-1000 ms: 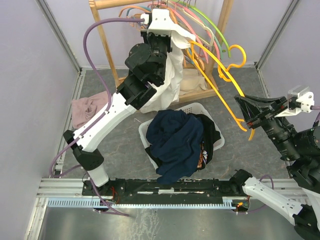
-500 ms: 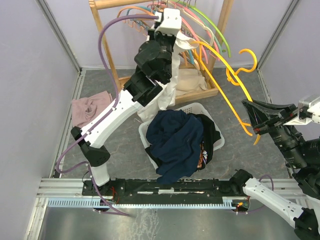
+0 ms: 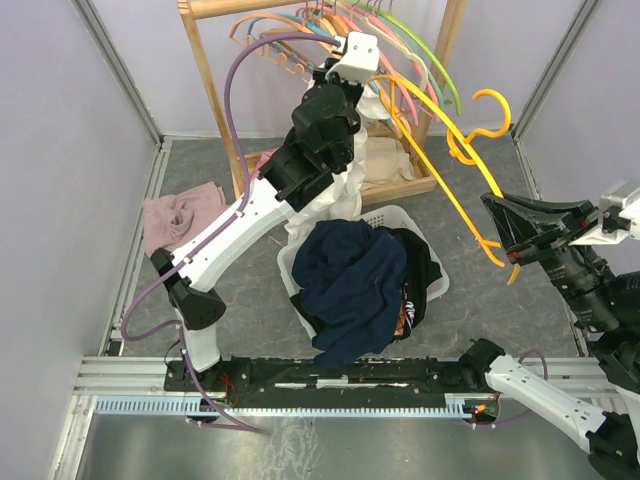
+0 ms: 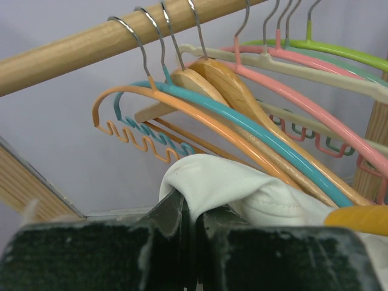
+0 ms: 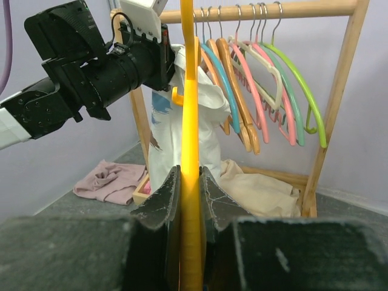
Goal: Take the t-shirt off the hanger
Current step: Remove the T-shirt from the hanger, then place the T-shirt in the bin.
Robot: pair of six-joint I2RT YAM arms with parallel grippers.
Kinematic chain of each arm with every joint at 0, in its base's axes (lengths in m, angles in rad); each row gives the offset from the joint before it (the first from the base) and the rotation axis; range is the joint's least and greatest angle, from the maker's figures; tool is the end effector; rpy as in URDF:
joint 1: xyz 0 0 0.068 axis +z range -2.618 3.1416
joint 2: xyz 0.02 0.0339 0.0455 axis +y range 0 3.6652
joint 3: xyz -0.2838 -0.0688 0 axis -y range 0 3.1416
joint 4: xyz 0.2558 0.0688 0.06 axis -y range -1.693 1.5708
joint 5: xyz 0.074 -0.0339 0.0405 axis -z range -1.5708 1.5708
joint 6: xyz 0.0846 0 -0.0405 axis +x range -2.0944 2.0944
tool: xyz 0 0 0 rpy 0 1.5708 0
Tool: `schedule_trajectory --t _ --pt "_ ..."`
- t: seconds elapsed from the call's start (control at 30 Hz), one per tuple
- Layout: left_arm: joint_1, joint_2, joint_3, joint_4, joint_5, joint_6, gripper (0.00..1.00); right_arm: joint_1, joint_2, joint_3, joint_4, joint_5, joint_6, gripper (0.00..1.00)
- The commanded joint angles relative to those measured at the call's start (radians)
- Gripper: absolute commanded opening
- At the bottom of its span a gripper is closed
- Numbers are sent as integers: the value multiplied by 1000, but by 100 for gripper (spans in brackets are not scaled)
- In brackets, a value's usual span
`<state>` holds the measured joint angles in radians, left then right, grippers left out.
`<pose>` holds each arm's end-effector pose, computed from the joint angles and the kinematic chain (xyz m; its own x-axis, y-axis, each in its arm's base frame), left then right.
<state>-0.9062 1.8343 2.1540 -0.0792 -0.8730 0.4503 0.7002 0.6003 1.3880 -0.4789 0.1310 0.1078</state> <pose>0.3240 -0.3084 0.5554 0.1526 0.2586 -0.9538 -0.0218 0.9658 0.2584 0.0638 0.0393 0.5454 0.1726 0.2849 -0.9429 -0.5655 0.8124 0.1420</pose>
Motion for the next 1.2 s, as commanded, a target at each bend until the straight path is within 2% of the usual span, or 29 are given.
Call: schedule_trajectory --t 0.0,0.27,0.43,0.83,1.0,1.17 --pt "7 -8 79 19 -43 24 3 1 -12 59 52 12 3 2" --pt "-5 -111 91 -19 13 -17 3 1 36 68 23 190 -1 2" --pt "-7 -199 139 -72 129 -99 3 1 60 43 34 279 -5 2" --pt "-40 -376 73 -131 463 -321 3 2 89 18 59 286 -7 2" --pt "-64 -392 67 -146 598 -391 3 1 98 19 54 285 -4 2" --pt "-115 -369 84 -160 649 -435 3 2 95 20 50 288 5 2"
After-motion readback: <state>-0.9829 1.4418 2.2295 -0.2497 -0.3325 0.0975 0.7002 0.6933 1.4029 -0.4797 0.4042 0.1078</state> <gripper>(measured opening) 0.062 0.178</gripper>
